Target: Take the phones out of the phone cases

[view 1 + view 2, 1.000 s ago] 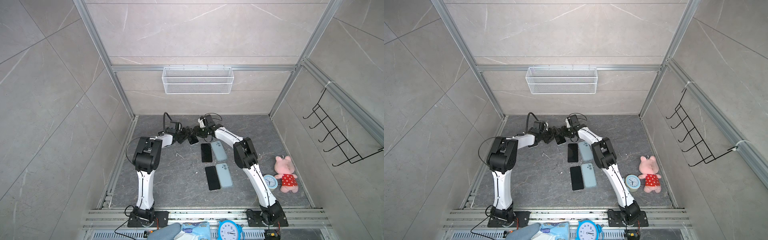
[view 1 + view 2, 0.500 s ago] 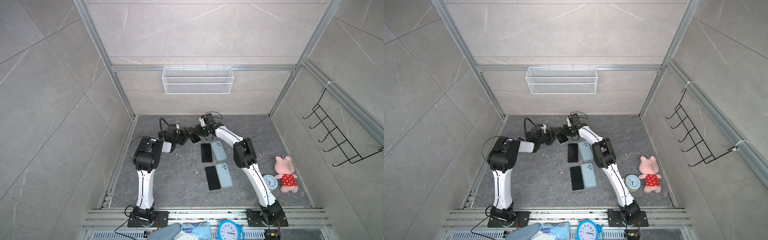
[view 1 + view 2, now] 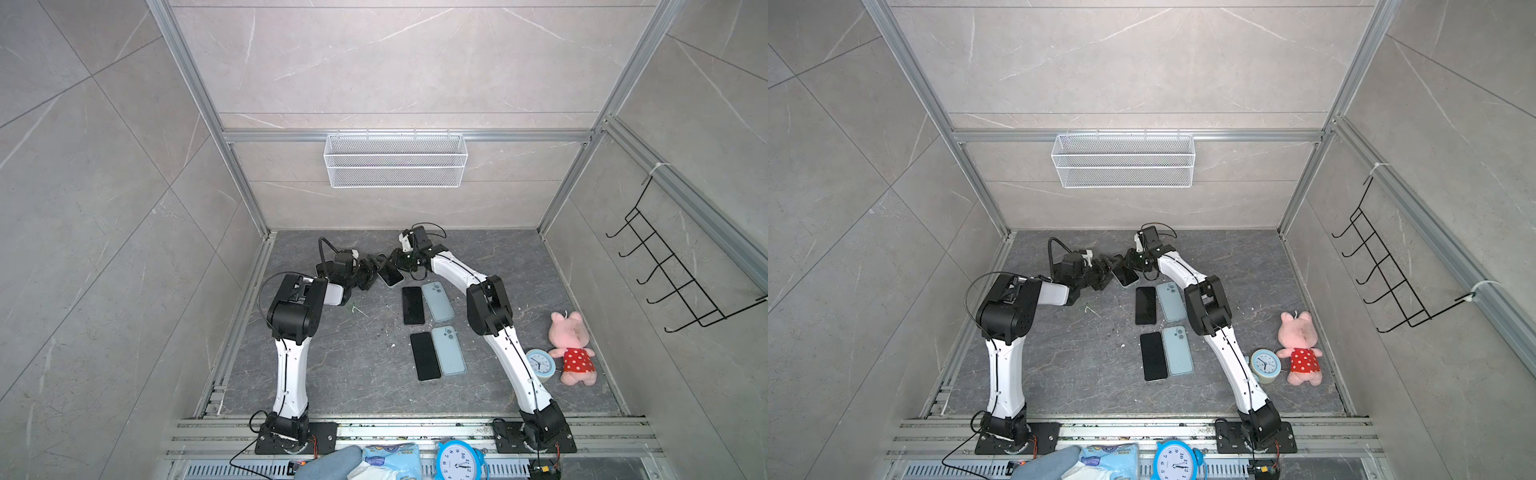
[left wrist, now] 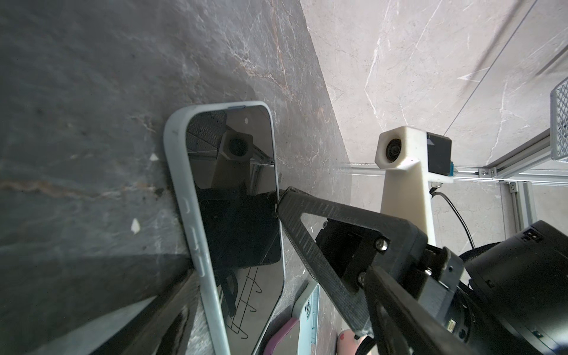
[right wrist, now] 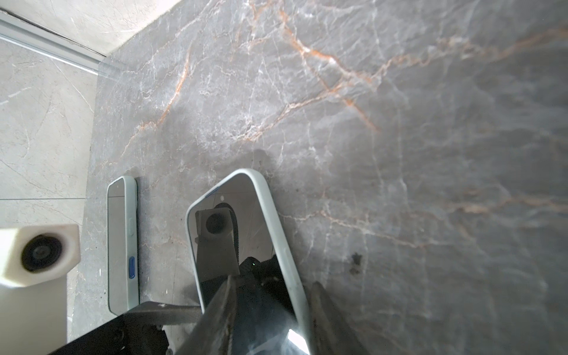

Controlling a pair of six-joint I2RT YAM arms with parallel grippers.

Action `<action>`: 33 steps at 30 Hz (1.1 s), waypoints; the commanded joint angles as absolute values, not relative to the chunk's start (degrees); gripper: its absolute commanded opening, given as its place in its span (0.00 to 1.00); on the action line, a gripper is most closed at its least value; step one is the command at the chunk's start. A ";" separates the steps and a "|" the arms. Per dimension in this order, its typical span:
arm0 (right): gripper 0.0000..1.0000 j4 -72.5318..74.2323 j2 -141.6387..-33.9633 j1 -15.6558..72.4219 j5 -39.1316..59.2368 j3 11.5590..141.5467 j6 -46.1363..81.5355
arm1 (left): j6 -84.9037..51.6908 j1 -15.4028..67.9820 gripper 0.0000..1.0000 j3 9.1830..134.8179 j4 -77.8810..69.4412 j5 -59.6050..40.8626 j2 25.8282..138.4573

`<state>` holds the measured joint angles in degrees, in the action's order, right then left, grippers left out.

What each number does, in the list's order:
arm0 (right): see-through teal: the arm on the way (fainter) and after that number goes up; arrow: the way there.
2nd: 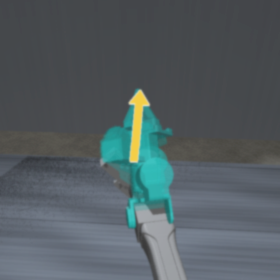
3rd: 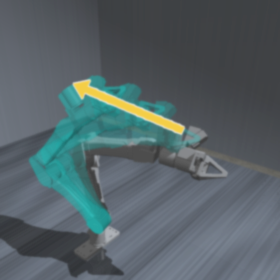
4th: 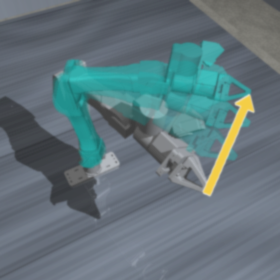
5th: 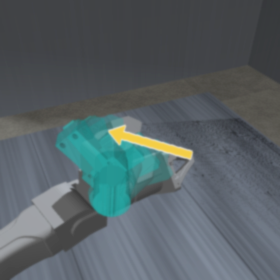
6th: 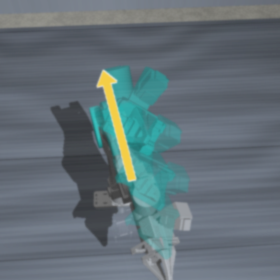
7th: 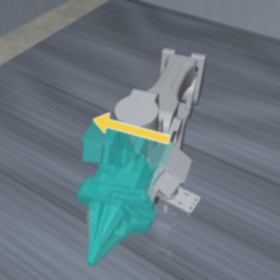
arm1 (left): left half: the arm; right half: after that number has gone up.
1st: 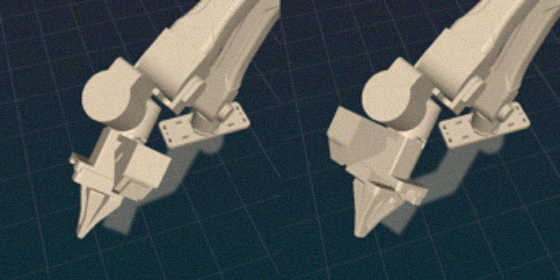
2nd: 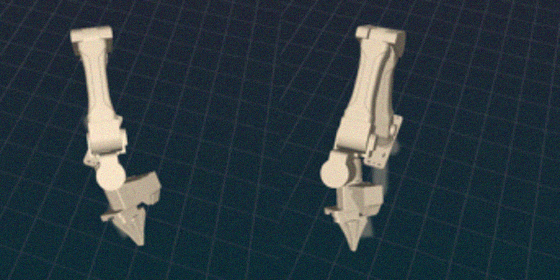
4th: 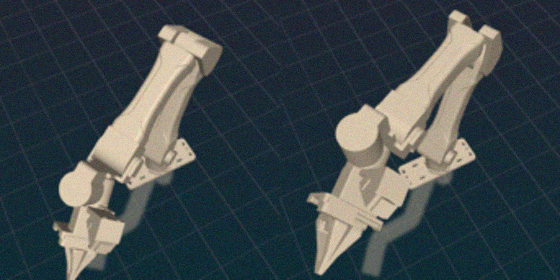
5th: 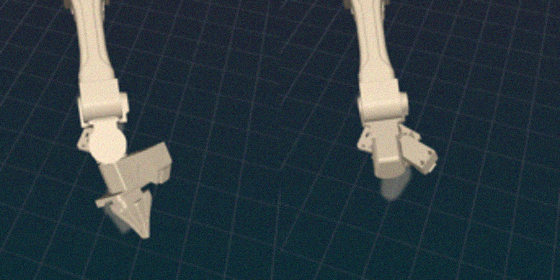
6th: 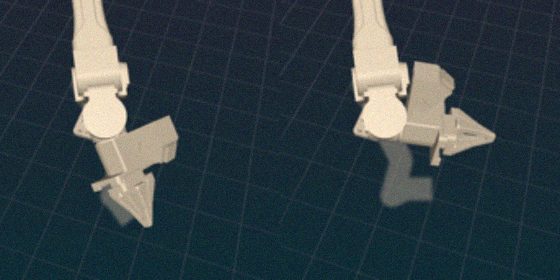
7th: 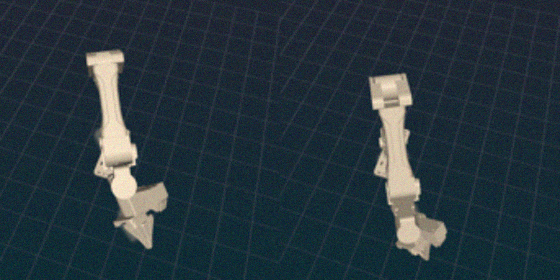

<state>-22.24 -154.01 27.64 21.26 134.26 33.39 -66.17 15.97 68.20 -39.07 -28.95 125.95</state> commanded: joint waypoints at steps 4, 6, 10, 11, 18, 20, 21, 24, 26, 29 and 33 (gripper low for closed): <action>0.43 -28.04 -158.48 31.22 29.91 133.65 33.00 | -66.54 18.99 0.86 69.85 -46.28 -32.88 126.48; 0.43 -27.67 -157.98 31.38 30.51 132.56 32.74 | -67.08 18.98 0.85 68.82 -48.47 -32.72 126.33; 0.45 -26.65 -157.20 31.82 31.99 130.71 32.43 | -68.73 19.01 0.85 67.21 -53.26 -32.43 126.17; 0.46 -26.72 -157.18 31.90 31.97 130.53 32.34 | -68.73 19.01 0.85 67.15 -53.61 -32.28 125.96; 0.50 -26.37 -156.53 31.97 32.42 129.27 32.39 | -68.52 19.07 0.85 66.73 -55.50 -32.01 124.99; 0.50 -26.11 -156.54 32.06 32.86 129.25 32.49 | -68.20 19.07 0.85 66.65 -55.46 -31.57 124.97; 0.50 -26.10 -156.65 32.19 33.07 129.20 32.41 | -68.20 19.14 0.85 66.77 -55.82 -31.47 124.98; 0.51 -26.24 -156.65 32.46 33.89 129.36 32.03 | -67.39 19.12 0.85 67.07 -56.24 -30.90 124.47; 0.56 -26.75 -156.38 32.69 34.58 129.38 31.13 | -66.57 19.16 0.85 67.15 -55.94 -30.70 123.67; 0.66 -29.14 -155.36 33.27 33.79 128.95 28.10 | -65.42 19.16 0.85 67.30 -53.98 -30.85 122.91; 0.78 -33.24 -153.58 34.17 29.75 127.01 23.77 | -66.08 19.16 0.85 66.05 -55.14 -31.11 123.32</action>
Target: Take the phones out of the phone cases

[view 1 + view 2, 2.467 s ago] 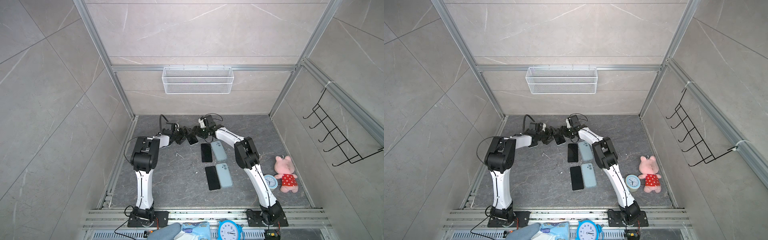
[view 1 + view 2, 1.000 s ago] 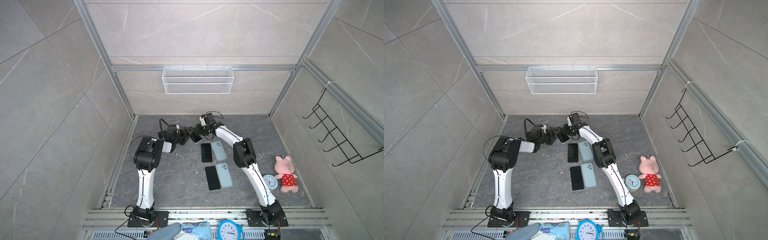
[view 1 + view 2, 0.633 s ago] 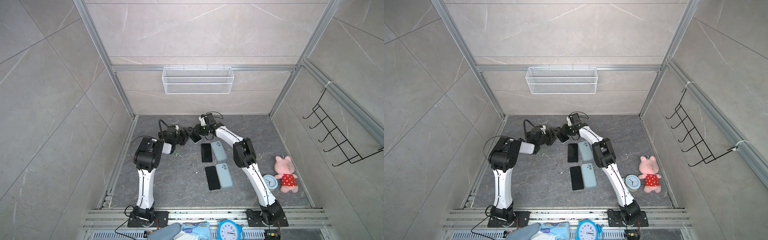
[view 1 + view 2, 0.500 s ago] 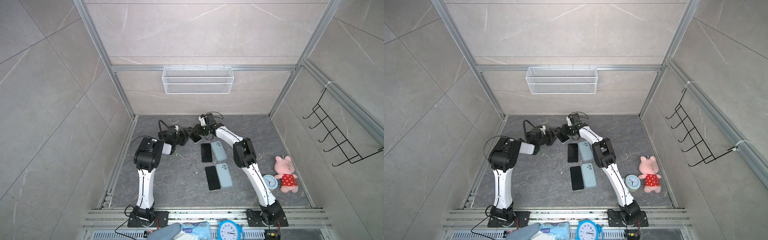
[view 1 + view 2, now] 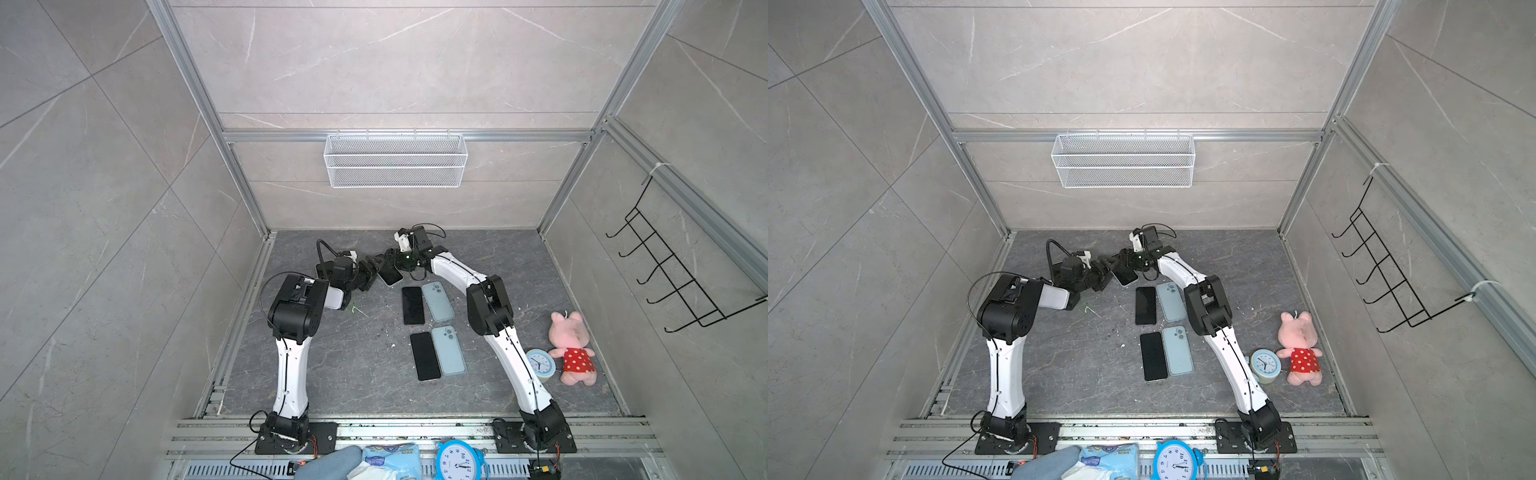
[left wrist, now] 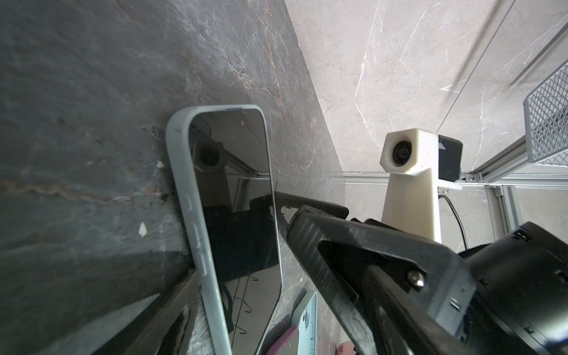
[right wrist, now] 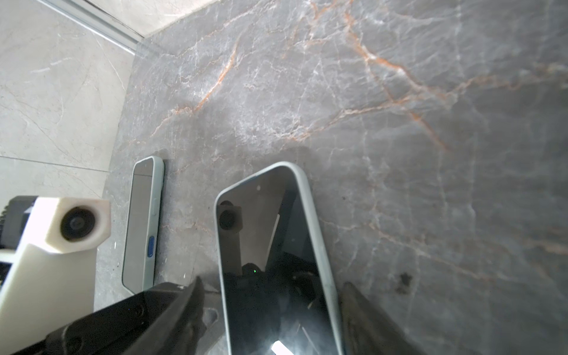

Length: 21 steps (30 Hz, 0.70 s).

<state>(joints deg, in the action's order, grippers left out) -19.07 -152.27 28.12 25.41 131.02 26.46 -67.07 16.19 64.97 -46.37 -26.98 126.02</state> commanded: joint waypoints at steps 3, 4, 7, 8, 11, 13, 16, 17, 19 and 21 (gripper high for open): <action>0.80 -34.98 -152.14 34.68 26.98 124.79 21.56 | -66.56 19.16 0.84 64.38 -56.52 -30.59 123.62; 0.81 -35.19 -151.61 34.93 26.40 124.00 21.00 | -66.80 19.16 0.84 64.01 -57.27 -30.50 123.73; 0.83 -37.47 -151.03 35.83 23.82 123.73 18.91 | -68.77 19.24 0.84 63.53 -60.78 -30.19 124.29; 0.83 -38.53 -151.08 36.38 23.30 123.93 18.06 | -69.35 19.29 0.84 63.77 -61.41 -30.30 124.28; 0.84 -40.54 -150.65 37.70 20.73 123.78 15.38 | -68.71 19.51 0.84 63.86 -60.47 -30.42 123.29; 0.85 -42.49 -150.90 38.25 18.76 124.93 14.48 | -68.12 19.59 0.84 63.45 -59.73 -30.40 122.57; 0.85 -47.38 -152.69 38.93 16.94 129.76 12.85 | -68.47 19.60 0.84 63.36 -60.01 -30.67 122.66; 0.85 -49.10 -153.12 39.54 16.02 131.18 11.81 | -68.86 19.60 0.84 63.37 -60.42 -30.77 122.84; 0.85 -52.20 -153.66 40.69 13.74 132.71 9.62 | -68.90 19.61 0.84 63.37 -60.26 -30.76 122.72; 0.86 -53.20 -153.46 41.18 12.05 132.09 8.40 | -68.07 19.45 0.84 62.99 -58.04 -30.63 121.91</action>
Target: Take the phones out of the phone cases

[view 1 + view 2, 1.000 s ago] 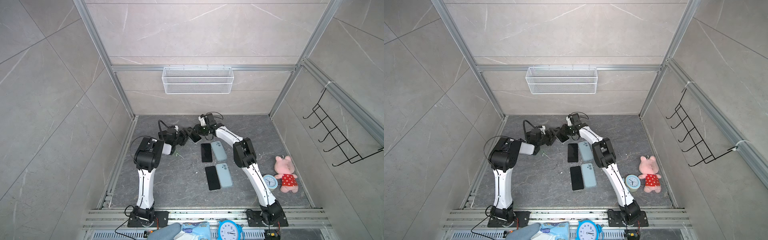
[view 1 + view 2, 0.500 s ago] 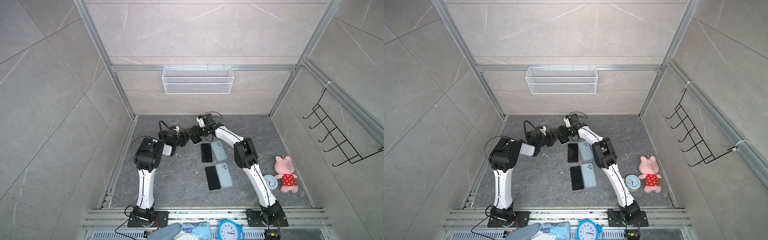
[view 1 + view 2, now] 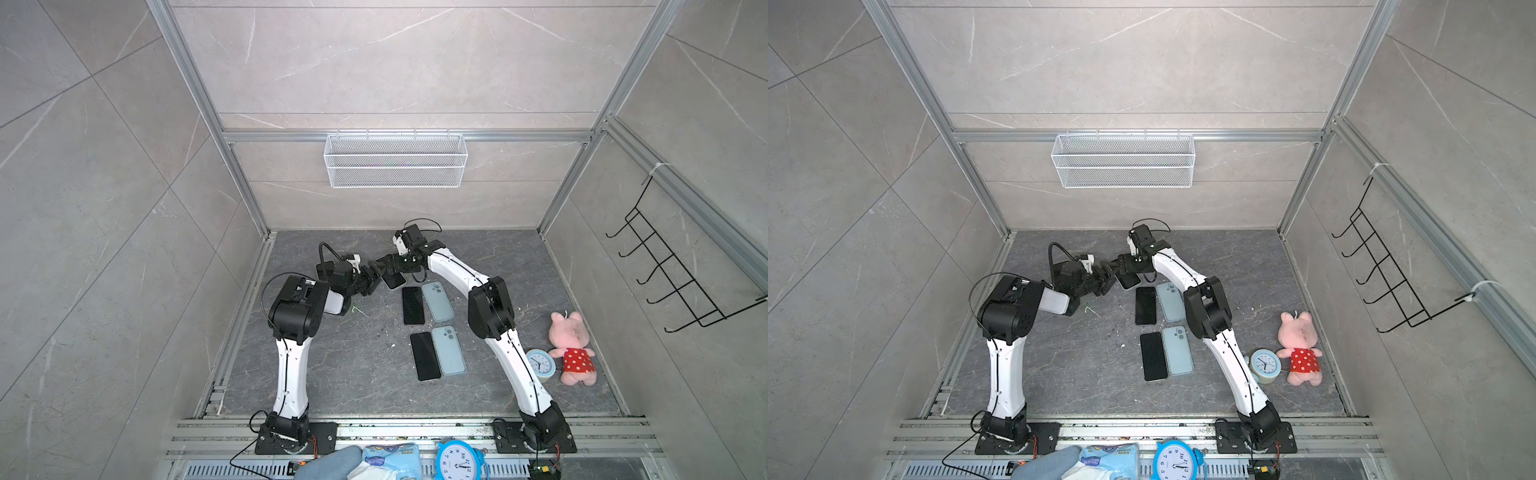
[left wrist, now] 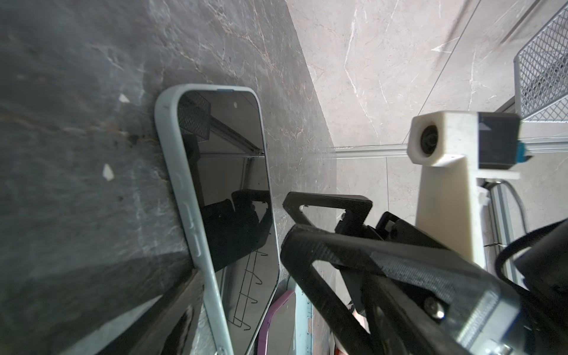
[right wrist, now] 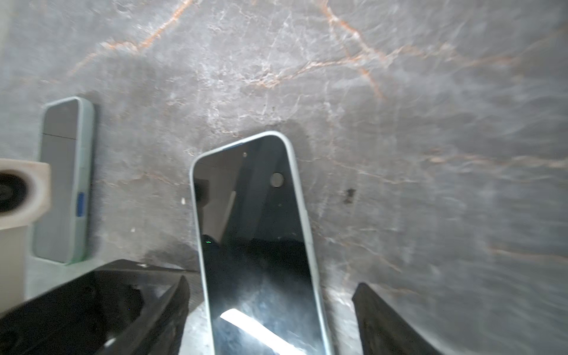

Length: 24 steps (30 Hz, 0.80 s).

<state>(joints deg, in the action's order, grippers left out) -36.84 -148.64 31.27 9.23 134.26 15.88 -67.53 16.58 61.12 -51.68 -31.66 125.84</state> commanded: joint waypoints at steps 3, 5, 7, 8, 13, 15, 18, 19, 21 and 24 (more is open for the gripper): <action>0.87 -52.81 -152.77 41.41 11.27 130.78 7.82 | -65.19 18.44 0.84 60.41 -51.34 -28.60 118.47; 0.89 -52.74 -152.71 41.72 10.81 130.86 7.34 | -62.69 17.31 0.87 58.67 -44.72 -27.02 115.65; 1.00 -54.58 -153.64 42.01 10.63 132.67 6.66 | -60.42 16.25 0.91 57.97 -38.01 -25.49 112.71; 1.00 -55.18 -153.99 42.09 10.48 133.28 6.41 | -59.34 15.88 0.92 58.21 -34.73 -25.07 111.70; 1.00 -55.87 -153.72 42.10 10.10 133.24 5.75 | -58.38 14.36 0.95 59.04 -27.20 -23.23 108.14; 1.00 -56.29 -153.58 42.10 10.17 132.97 5.48 | -58.44 13.79 0.95 59.18 -25.63 -23.12 107.54; 1.00 -56.47 -153.02 42.21 9.75 132.07 5.08 | -57.89 13.20 0.95 58.55 -23.35 -22.42 106.09; 1.00 -56.66 -153.06 42.20 9.22 132.06 5.09 | -57.30 13.10 0.95 58.74 -22.36 -22.49 105.91; 1.00 -57.03 -153.14 42.17 8.69 132.21 4.97 | -56.61 13.05 0.94 58.59 -20.51 -22.12 105.15; 1.00 -57.77 -153.19 42.24 6.25 132.19 5.09 | -55.02 12.42 0.91 58.45 -14.91 -19.93 103.21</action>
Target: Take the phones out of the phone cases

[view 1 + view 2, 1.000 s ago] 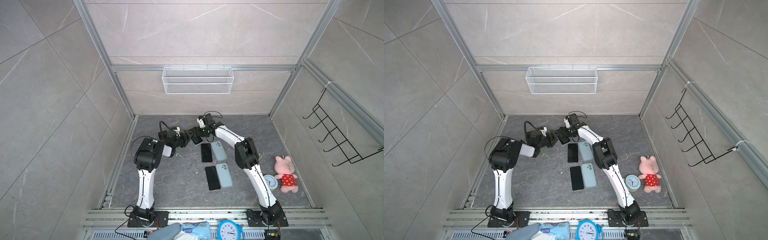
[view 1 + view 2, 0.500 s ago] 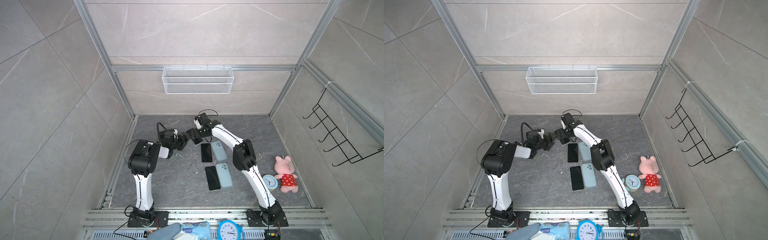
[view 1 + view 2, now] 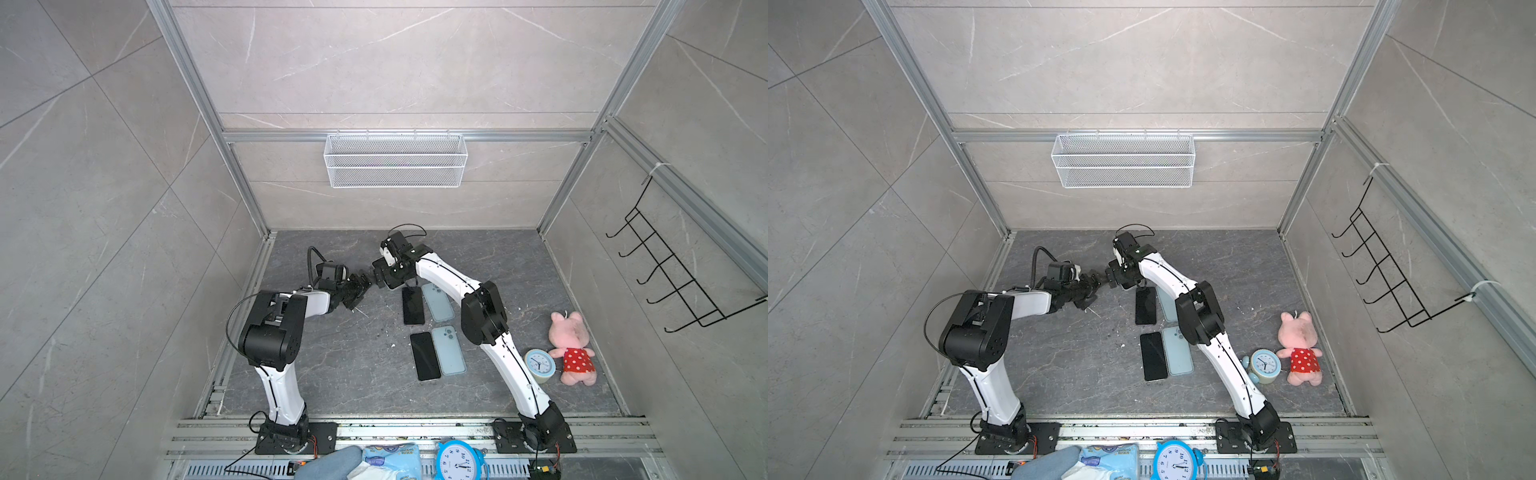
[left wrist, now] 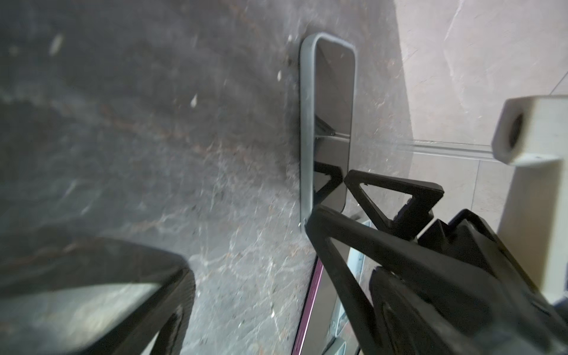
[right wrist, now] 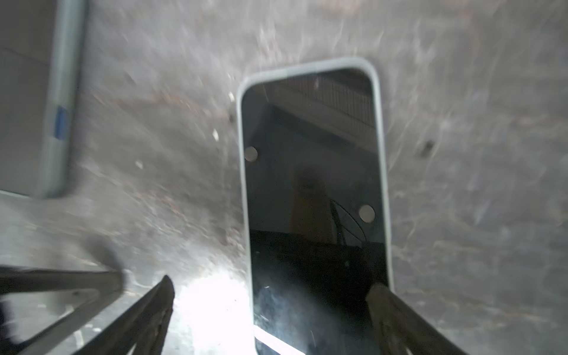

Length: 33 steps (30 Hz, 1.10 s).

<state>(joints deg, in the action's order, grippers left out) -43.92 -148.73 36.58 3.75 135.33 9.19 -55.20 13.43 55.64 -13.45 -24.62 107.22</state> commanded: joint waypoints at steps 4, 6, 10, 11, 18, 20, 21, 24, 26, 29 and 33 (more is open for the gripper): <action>1.00 -58.63 -153.37 42.19 3.25 133.05 5.59 | -52.55 12.29 0.88 58.97 -9.80 -18.43 101.25; 1.00 -59.09 -153.61 42.12 2.31 133.71 5.73 | -51.36 12.15 0.86 58.81 -7.41 -16.68 99.76; 1.00 -61.46 -155.37 42.02 -1.66 137.06 7.08 | -49.94 11.70 0.81 57.56 -5.33 -15.70 96.99; 0.99 -61.61 -155.63 41.84 -1.67 137.57 7.32 | -49.58 11.76 0.80 57.20 -4.95 -15.28 96.30; 0.98 -62.06 -154.81 41.49 -6.50 139.34 8.49 | -48.60 11.08 0.81 56.69 -4.02 -14.66 95.16; 0.98 -61.18 -153.30 41.48 -8.48 138.60 8.65 | -48.58 11.15 0.83 56.90 -4.78 -14.90 95.74; 0.99 -60.40 -152.42 41.47 -9.53 137.89 8.71 | -48.66 11.23 0.85 57.03 -5.24 -15.01 96.16; 0.99 -59.57 -151.18 40.92 -11.43 137.73 9.12 | -48.73 11.26 0.88 57.93 -5.66 -15.39 97.53; 1.00 -59.80 -151.63 40.31 -10.77 138.51 9.33 | -48.69 11.35 0.89 58.05 -5.67 -14.66 97.90; 1.00 -61.13 -153.19 39.71 -11.14 140.92 9.29 | -48.69 11.42 0.90 58.35 -5.68 -14.58 98.58; 0.99 -62.53 -155.37 39.29 -11.38 144.84 8.87 | -48.50 11.50 0.90 58.70 -5.63 -14.60 99.42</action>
<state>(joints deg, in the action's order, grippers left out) -57.39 -151.76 39.79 -10.11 142.32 7.97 -49.69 11.57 56.47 -4.84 -15.07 98.50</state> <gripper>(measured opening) 0.995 0.903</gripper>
